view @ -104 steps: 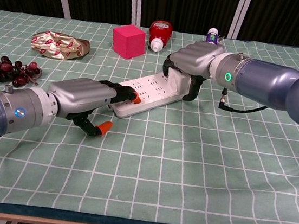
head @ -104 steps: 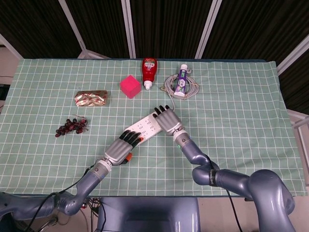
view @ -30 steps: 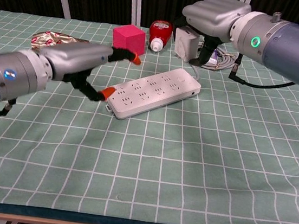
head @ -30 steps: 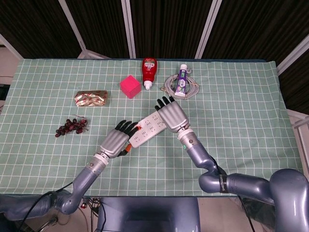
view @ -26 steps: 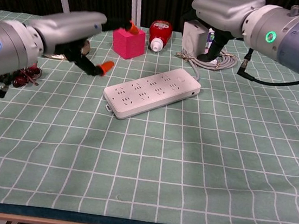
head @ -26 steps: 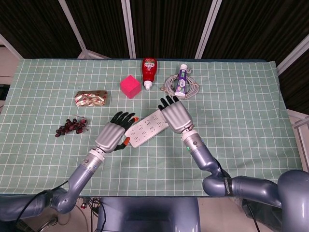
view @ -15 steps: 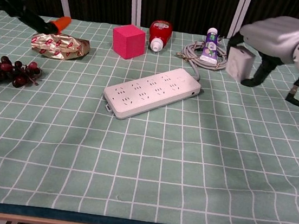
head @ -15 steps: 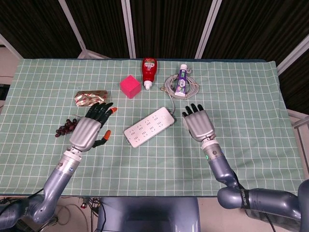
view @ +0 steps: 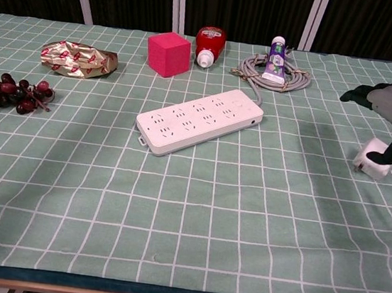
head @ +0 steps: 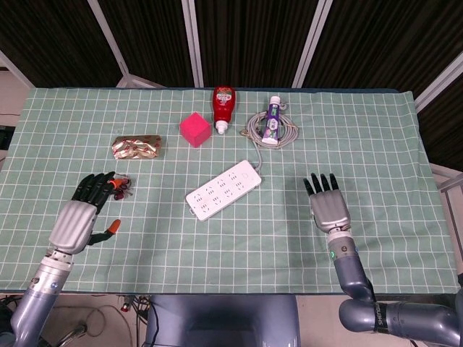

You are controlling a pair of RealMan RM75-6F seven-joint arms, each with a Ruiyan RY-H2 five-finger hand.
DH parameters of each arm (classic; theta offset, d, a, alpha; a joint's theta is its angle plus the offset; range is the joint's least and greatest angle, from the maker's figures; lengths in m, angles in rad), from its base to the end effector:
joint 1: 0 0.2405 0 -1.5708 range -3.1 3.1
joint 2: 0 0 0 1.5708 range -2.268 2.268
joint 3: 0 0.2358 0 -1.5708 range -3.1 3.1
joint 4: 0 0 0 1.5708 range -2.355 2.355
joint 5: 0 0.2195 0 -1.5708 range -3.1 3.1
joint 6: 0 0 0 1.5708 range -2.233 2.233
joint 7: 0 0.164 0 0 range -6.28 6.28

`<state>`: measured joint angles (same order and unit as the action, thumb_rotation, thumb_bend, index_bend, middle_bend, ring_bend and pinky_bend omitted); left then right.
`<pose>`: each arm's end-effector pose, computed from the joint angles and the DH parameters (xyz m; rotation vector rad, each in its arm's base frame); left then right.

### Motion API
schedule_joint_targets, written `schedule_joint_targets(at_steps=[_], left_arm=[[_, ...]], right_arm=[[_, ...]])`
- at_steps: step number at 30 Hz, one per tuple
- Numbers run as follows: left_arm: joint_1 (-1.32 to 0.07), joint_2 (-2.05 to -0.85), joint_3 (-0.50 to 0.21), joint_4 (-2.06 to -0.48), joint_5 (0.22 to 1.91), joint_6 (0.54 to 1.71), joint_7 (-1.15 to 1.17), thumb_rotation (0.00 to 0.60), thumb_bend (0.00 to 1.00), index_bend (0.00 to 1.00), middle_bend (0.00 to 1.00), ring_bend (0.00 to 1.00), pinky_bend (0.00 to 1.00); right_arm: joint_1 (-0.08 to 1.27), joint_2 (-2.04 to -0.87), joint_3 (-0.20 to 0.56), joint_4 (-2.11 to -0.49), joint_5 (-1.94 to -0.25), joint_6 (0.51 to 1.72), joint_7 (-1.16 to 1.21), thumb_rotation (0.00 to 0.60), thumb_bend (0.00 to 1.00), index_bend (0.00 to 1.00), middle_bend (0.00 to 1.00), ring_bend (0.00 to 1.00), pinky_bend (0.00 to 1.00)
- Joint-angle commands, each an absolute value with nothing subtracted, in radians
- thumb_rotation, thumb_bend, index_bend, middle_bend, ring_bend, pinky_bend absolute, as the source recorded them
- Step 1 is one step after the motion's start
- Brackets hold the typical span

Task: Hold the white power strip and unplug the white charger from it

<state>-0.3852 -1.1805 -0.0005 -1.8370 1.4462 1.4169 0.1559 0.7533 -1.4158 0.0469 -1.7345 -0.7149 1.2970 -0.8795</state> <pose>-0.1882 0.2499 0.0900 -1.5971 -0.9229 -1.1155 -0.1750 -0.3238 0.0171 1.6926 -0.7331 0.4569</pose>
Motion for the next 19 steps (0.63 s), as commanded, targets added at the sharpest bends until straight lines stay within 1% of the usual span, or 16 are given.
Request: schedule_joint_targets(at_steps=[1, 4, 6, 7, 10, 12, 15, 19], left_arm=[[-0.325, -1.164, 0.037, -1.798, 1.476, 1.477, 0.108, 0.6, 0.23, 0.1, 0.02, 0.0, 0.05], [-0.272, -1.154, 0.063, -1.762, 1.488, 1.527, 0.067, 0.6, 0.16, 0.08, 0.01, 0.0, 0.05], [-0.236, -1.149, 0.078, -1.732, 1.497, 1.563, 0.042, 0.6, 0.12, 0.06, 0.0, 0.0, 0.04], [-0.21, -1.147, 0.089, -1.706, 1.501, 1.587, 0.025, 0.6, 0.11, 0.06, 0.0, 0.0, 0.04], [-0.174, -1.143, 0.105, -1.655, 1.51, 1.615, -0.007, 0.6, 0.09, 0.04, 0.0, 0.0, 0.02], [-0.149, -1.137, 0.113, -1.61, 1.512, 1.631, -0.032, 0.6, 0.08, 0.03, 0.0, 0.0, 0.02], [-0.123, -1.134, 0.116, -1.567, 1.515, 1.652, -0.065, 0.6, 0.07, 0.01, 0.0, 0.0, 0.01], [-0.087, -1.139, 0.115, -1.526, 1.515, 1.682, -0.124, 0.6, 0.07, 0.0, 0.0, 0.0, 0.01]], right_arm=[[0.69, -1.379, 0.005, -1.781, -0.824, 1.361, -0.8, 0.6, 0.39, 0.0, 0.0, 0.0, 0.0], [0.62, -1.342, -0.048, -1.801, -0.949, 1.422, -0.704, 0.6, 0.37, 0.0, 0.0, 0.0, 0.0], [0.567, -1.319, -0.089, -1.803, -1.032, 1.463, -0.623, 0.6, 0.33, 0.0, 0.0, 0.0, 0.0], [0.525, -1.302, -0.119, -1.798, -1.09, 1.494, -0.553, 0.6, 0.31, 0.0, 0.0, 0.0, 0.0], [0.446, -1.271, -0.177, -1.772, -1.194, 1.546, -0.414, 0.6, 0.23, 0.0, 0.0, 0.0, 0.0], [0.39, -1.252, -0.222, -1.724, -1.28, 1.59, -0.316, 0.6, 0.2, 0.0, 0.0, 0.0, 0.0], [0.325, -1.235, -0.256, -1.655, -1.347, 1.649, -0.235, 0.6, 0.19, 0.0, 0.0, 0.0, 0.0], [0.264, -1.218, -0.27, -1.584, -1.398, 1.698, -0.131, 0.6, 0.19, 0.0, 0.0, 0.0, 0.0]])
